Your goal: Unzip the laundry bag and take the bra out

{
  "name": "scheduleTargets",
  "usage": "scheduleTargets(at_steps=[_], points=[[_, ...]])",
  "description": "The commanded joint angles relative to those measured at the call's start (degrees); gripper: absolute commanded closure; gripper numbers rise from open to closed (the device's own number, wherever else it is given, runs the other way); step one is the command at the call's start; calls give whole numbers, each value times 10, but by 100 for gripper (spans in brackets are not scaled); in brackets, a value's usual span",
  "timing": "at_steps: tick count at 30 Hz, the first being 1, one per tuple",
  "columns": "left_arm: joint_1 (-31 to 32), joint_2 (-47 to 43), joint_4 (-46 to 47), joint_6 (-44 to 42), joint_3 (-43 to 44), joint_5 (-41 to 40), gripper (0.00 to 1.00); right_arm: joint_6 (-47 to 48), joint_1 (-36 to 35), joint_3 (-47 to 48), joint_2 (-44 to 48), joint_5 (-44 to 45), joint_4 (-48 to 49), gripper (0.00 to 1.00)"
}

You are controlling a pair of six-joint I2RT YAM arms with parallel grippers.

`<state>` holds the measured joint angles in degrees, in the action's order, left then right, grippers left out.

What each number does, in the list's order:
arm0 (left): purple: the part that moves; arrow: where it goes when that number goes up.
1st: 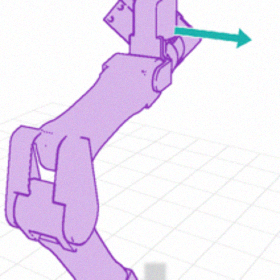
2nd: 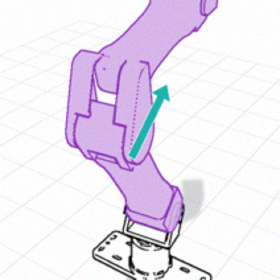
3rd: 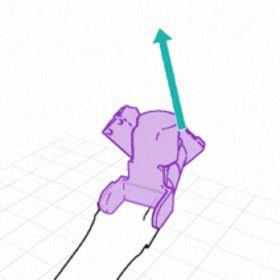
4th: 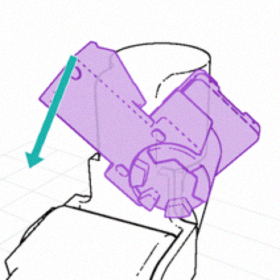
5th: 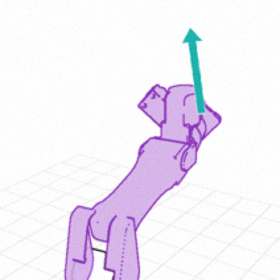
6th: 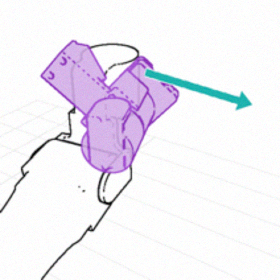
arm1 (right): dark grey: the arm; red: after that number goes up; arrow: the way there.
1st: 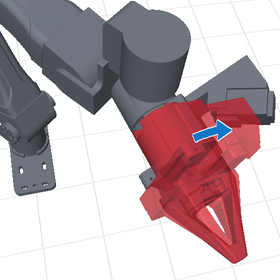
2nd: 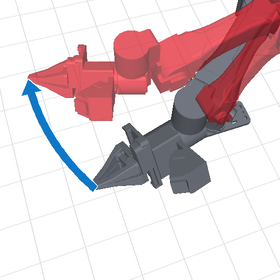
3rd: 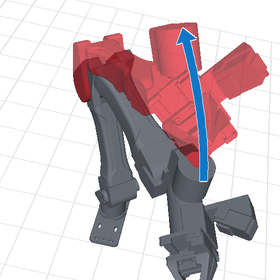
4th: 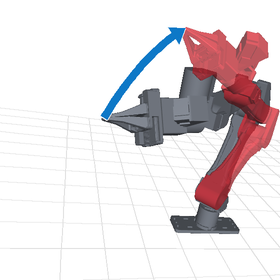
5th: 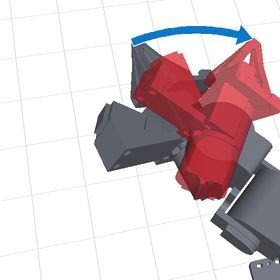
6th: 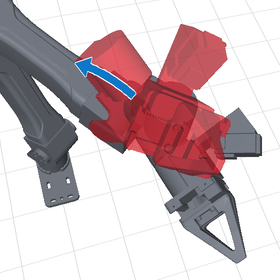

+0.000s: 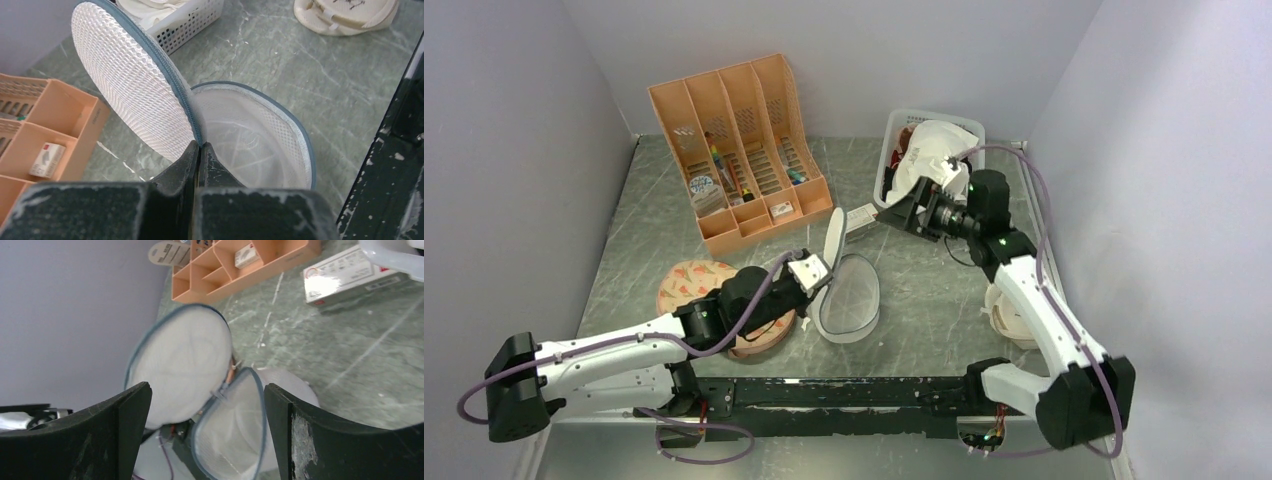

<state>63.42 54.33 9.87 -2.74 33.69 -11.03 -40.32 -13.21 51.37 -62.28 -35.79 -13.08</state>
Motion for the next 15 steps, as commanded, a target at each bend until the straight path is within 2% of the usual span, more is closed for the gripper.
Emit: scheduleTargets(at_steps=[1, 6, 10, 12, 15], points=[[24, 5, -7, -84, 21, -40, 93, -43, -37, 73, -66, 4, -6, 16], [45, 22, -15, -100, 28, -54, 93, -64, -98, 119, -134, 47, 11, 16], [59, 33, -29, -109, 31, -70, 93, -35, -145, 158, -174, 98, -22, 17], [66, 37, -38, -110, 34, -82, 93, -29, -162, 159, -178, 101, -31, 24], [73, 33, -45, -109, 33, -96, 93, -44, -165, 116, -149, 107, -15, 42]])
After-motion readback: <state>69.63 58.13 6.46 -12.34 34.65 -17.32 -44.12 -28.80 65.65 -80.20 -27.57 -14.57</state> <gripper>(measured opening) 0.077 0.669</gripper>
